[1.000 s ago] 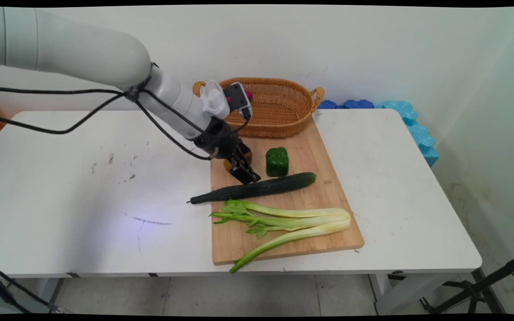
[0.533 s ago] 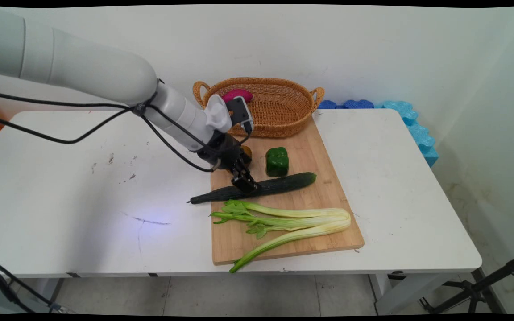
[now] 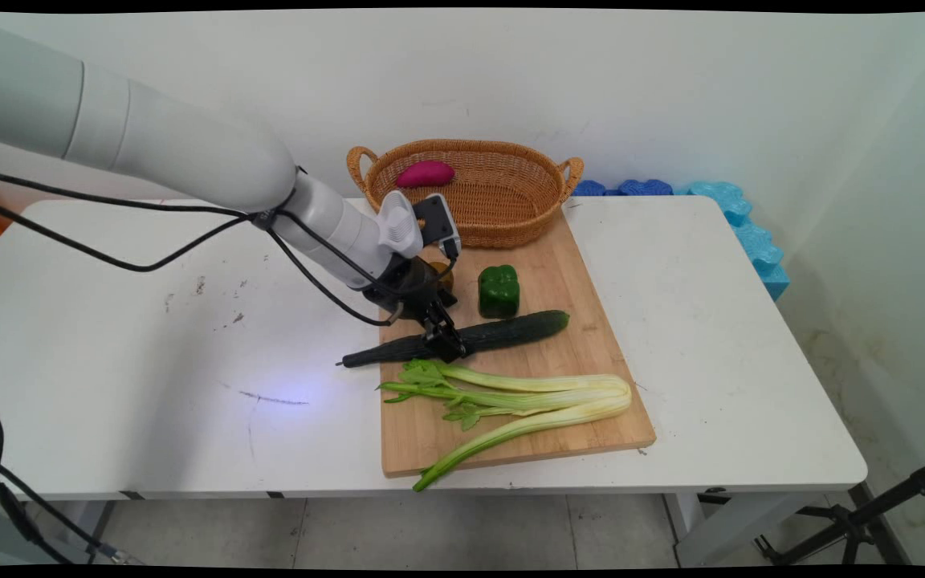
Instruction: Pick up the cucumber from the cutting board, then place the picked object in the vegetable basket
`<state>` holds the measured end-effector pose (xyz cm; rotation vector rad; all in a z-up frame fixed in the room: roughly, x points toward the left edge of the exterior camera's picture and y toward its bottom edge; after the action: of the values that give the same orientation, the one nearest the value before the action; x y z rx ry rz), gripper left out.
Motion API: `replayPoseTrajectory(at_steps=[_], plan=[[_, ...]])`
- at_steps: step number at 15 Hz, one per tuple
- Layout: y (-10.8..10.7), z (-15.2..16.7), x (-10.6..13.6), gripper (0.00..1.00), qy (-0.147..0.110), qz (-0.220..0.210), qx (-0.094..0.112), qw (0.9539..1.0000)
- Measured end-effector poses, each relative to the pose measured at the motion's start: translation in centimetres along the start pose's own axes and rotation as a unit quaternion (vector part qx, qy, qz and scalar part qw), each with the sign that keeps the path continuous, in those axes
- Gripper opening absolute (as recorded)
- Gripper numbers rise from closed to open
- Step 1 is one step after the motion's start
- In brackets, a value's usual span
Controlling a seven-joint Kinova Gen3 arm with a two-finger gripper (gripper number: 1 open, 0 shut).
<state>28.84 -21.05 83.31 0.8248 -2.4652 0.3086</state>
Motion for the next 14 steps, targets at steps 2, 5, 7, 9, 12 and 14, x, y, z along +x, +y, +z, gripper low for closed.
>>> replayPoseTrajectory(at_steps=[2,5,7,9,12,14], plan=[[0.0,0.4,-0.2,1.0,0.0,0.0,0.0,1.0],[0.0,1.0,-0.5,0.0,-0.002,0.003,-0.001,1.0],[0.2,1.3,-0.6,0.0,-0.003,0.007,-0.004,1.0],[0.3,1.4,-0.7,0.0,-0.002,0.011,-0.008,0.9999],[0.6,1.3,-0.5,0.0,0.004,0.022,-0.012,0.9997],[0.7,0.8,-0.1,0.0,0.01,0.03,-0.014,0.9994]])
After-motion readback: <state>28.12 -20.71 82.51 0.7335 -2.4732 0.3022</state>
